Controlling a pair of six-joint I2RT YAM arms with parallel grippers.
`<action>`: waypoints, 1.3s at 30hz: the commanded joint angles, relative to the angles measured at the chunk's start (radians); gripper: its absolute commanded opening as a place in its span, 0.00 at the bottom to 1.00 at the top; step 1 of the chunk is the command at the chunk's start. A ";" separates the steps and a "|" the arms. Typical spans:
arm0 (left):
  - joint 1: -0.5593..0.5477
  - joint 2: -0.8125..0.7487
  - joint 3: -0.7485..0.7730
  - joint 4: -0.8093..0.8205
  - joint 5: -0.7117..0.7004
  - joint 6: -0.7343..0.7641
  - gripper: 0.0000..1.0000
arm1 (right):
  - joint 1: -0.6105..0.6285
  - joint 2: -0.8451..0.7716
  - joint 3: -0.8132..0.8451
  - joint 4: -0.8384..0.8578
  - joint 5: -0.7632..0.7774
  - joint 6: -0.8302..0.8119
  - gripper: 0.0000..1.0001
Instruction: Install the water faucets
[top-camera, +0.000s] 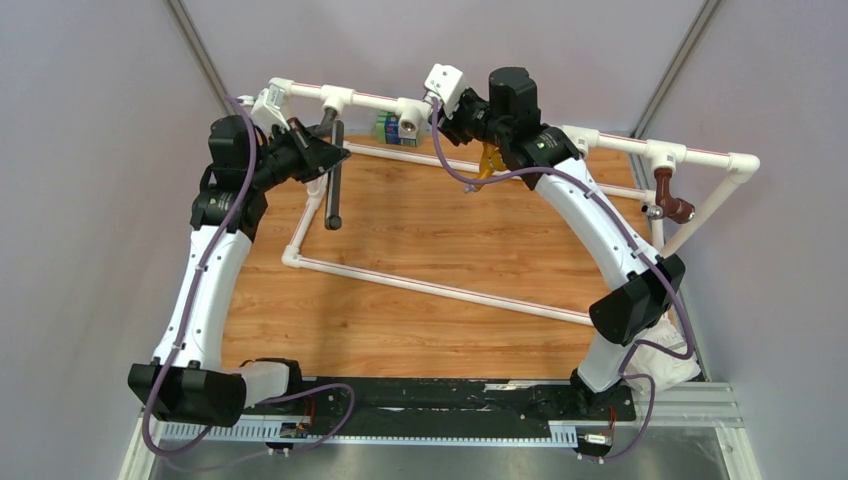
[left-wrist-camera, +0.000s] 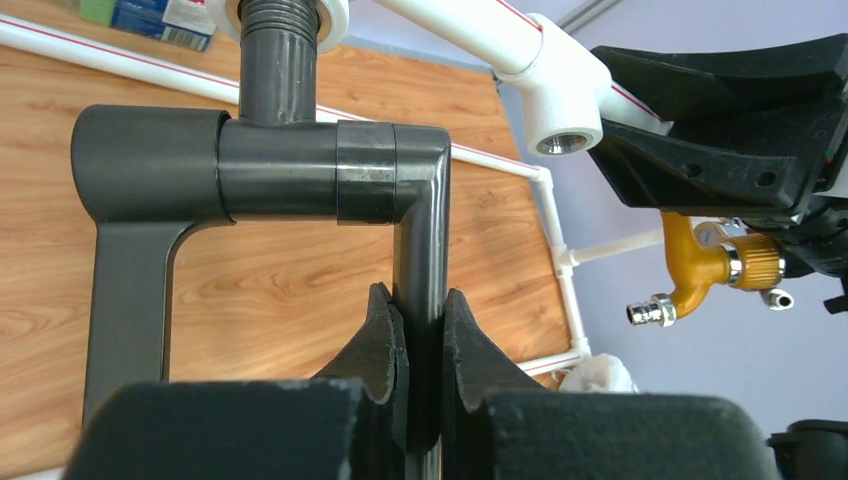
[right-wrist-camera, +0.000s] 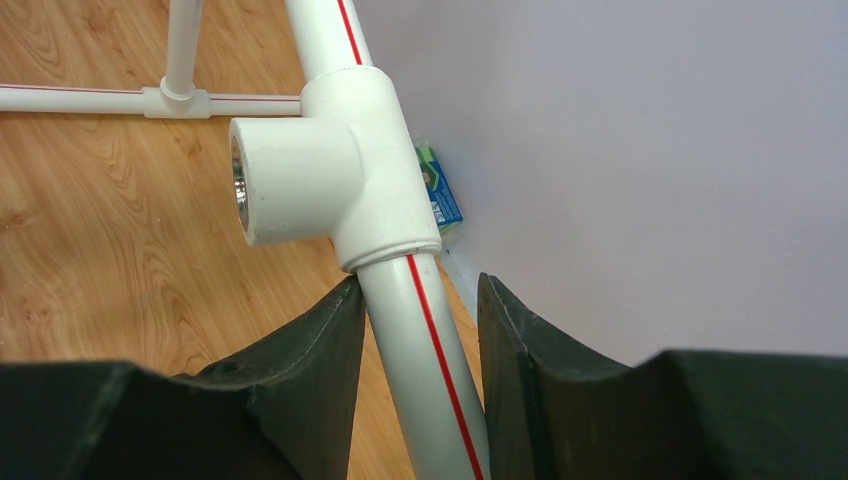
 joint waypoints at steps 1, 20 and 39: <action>-0.025 0.065 0.127 -0.141 -0.086 0.107 0.00 | 0.050 0.026 -0.034 -0.118 -0.095 0.109 0.00; -0.207 0.369 0.540 -0.778 -0.623 0.486 0.00 | 0.049 0.027 -0.031 -0.116 -0.100 0.109 0.00; 0.000 0.061 0.364 -0.281 -0.169 0.218 0.77 | 0.049 0.026 -0.041 -0.115 -0.091 0.104 0.00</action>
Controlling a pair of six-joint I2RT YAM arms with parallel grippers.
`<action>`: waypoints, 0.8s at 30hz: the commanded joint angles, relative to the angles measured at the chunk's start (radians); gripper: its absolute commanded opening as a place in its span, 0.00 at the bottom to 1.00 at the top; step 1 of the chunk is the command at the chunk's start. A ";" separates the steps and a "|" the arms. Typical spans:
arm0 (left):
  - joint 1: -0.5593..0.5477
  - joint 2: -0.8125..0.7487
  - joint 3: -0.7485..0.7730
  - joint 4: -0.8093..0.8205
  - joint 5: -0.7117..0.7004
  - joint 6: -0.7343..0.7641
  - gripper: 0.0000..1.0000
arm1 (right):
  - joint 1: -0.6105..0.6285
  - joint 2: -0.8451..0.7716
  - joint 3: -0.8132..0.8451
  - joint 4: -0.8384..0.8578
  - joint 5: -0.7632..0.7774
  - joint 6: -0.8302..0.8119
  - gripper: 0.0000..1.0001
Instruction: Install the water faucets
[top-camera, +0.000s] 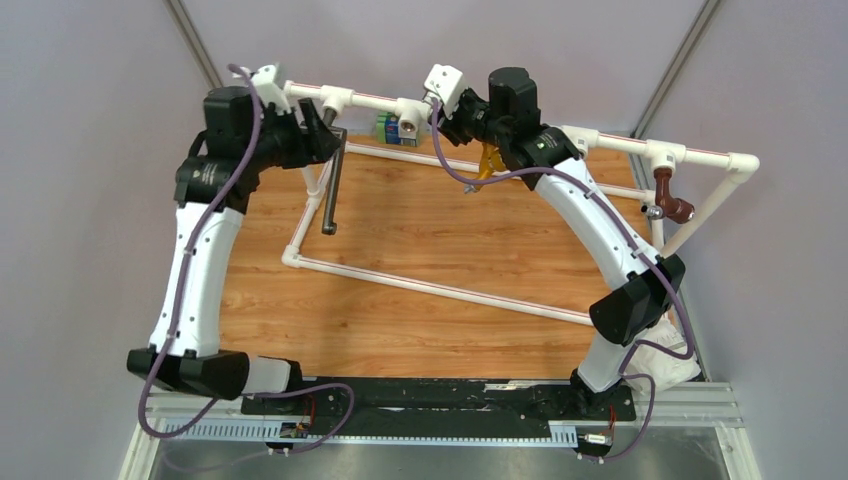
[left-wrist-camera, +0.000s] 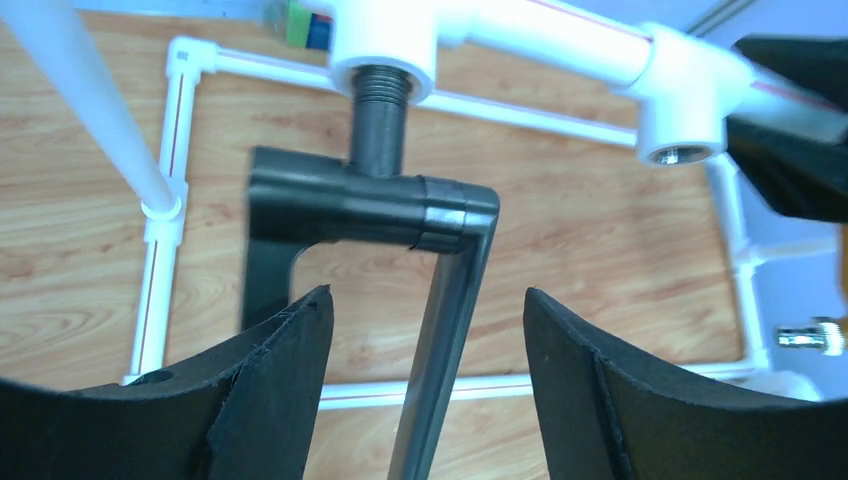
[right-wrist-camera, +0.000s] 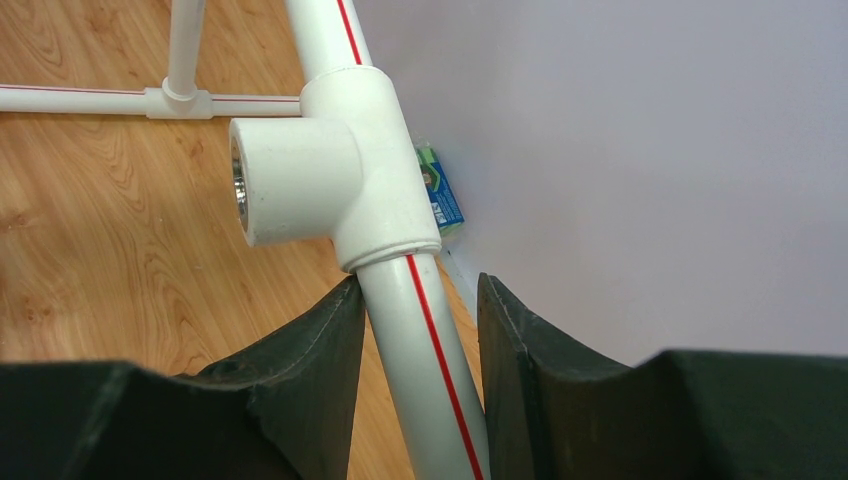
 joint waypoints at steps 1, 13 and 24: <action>0.132 -0.165 -0.128 0.291 0.156 -0.156 0.77 | 0.048 0.023 -0.039 -0.119 -0.088 0.106 0.00; 0.334 -0.200 -0.323 0.595 0.286 -0.386 0.84 | 0.048 0.023 -0.042 -0.118 -0.090 0.101 0.00; 0.334 -0.097 -0.444 0.822 0.438 -0.588 0.78 | 0.048 0.024 -0.046 -0.116 -0.088 0.101 0.00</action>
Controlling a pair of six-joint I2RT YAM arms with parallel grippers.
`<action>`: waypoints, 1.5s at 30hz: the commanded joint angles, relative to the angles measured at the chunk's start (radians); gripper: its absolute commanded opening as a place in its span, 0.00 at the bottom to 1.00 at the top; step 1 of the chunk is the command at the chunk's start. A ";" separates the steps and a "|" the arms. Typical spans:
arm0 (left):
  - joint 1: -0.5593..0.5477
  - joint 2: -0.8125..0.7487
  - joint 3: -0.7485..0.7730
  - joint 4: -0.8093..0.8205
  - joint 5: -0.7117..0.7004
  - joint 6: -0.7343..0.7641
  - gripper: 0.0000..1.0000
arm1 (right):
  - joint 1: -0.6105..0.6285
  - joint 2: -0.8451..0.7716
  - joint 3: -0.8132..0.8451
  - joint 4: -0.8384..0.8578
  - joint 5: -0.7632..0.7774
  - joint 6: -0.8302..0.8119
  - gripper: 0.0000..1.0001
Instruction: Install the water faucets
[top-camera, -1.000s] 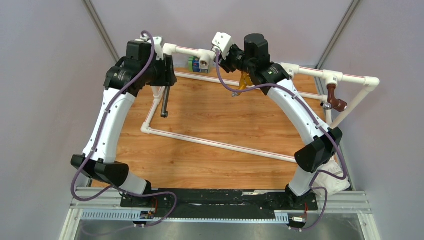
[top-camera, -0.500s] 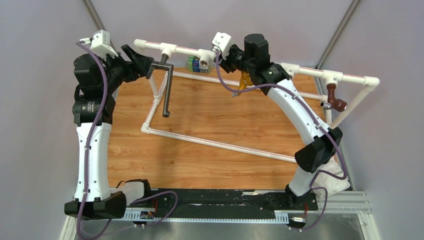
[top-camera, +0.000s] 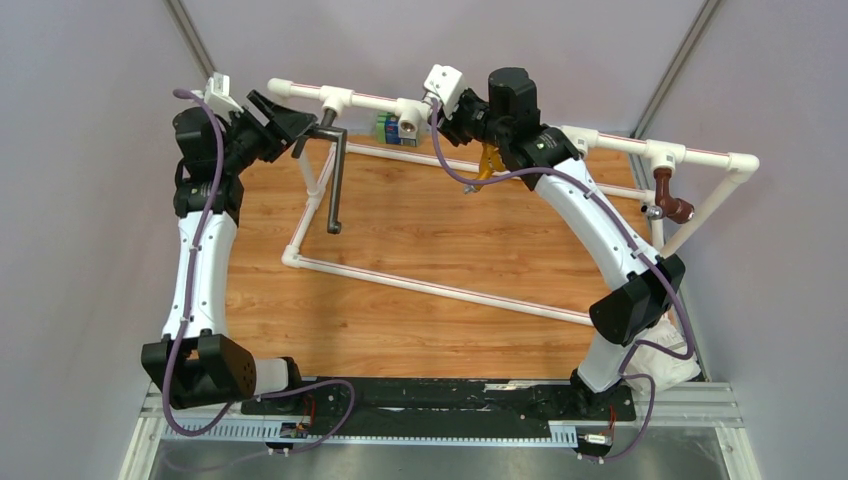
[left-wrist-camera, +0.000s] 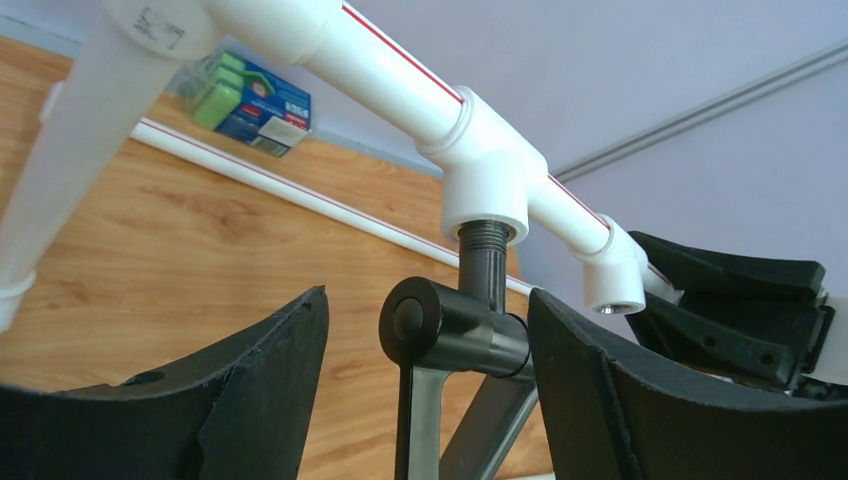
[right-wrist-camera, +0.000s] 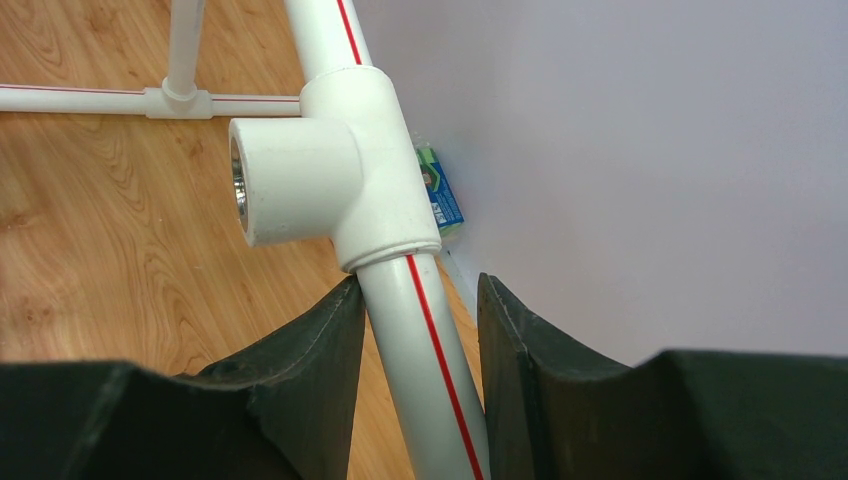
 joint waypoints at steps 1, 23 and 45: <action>0.002 0.009 -0.028 0.168 0.090 -0.131 0.75 | 0.047 0.024 -0.044 -0.119 -0.088 0.100 0.00; -0.083 0.025 0.079 0.013 0.033 -0.036 0.00 | 0.047 0.026 -0.041 -0.116 -0.096 0.106 0.00; -0.573 0.298 0.690 -0.694 -0.720 0.653 0.00 | 0.046 0.029 -0.038 -0.112 -0.099 0.112 0.00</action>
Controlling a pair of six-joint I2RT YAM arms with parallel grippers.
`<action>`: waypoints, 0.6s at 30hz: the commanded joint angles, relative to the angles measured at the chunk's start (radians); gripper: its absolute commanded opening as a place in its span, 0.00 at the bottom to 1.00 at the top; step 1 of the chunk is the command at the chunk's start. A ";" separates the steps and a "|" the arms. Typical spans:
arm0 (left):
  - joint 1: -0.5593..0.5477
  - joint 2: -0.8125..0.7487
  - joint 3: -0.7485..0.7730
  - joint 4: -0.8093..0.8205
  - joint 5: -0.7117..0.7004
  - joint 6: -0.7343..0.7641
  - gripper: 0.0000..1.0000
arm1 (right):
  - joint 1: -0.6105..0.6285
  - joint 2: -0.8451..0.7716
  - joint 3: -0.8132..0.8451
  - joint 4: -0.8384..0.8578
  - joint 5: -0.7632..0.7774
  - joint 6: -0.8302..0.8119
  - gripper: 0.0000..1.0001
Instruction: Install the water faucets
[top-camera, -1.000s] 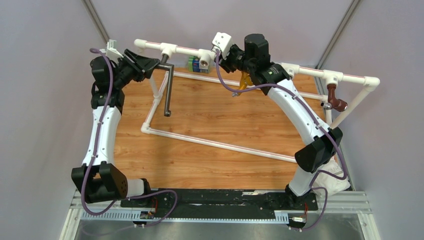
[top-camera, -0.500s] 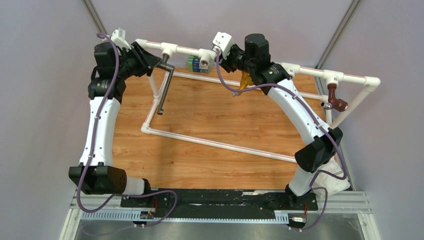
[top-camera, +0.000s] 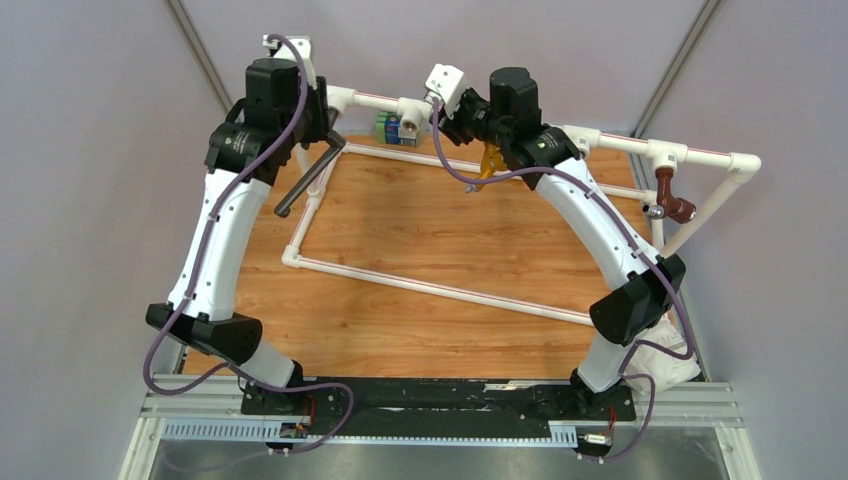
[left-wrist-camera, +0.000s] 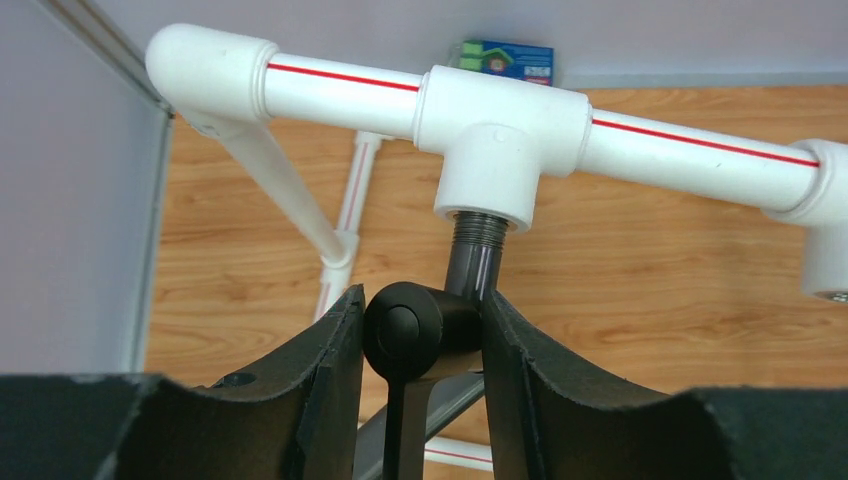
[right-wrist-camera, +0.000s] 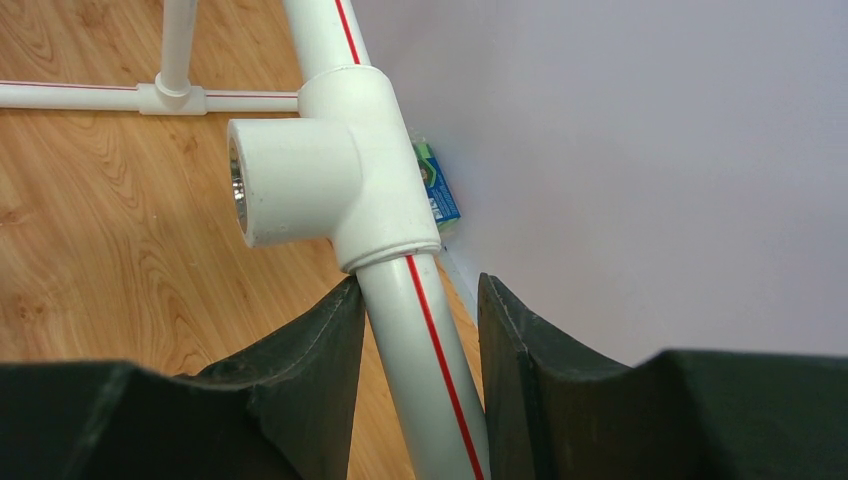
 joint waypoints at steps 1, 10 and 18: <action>-0.171 0.086 0.118 -0.061 -0.041 0.120 0.00 | 0.051 0.029 -0.038 -0.111 -0.103 0.113 0.00; -0.340 0.152 0.161 -0.117 -0.216 0.286 0.05 | 0.051 0.031 -0.038 -0.111 -0.103 0.114 0.00; -0.360 0.100 0.160 -0.077 -0.184 0.272 0.39 | 0.051 0.027 -0.044 -0.109 -0.103 0.113 0.00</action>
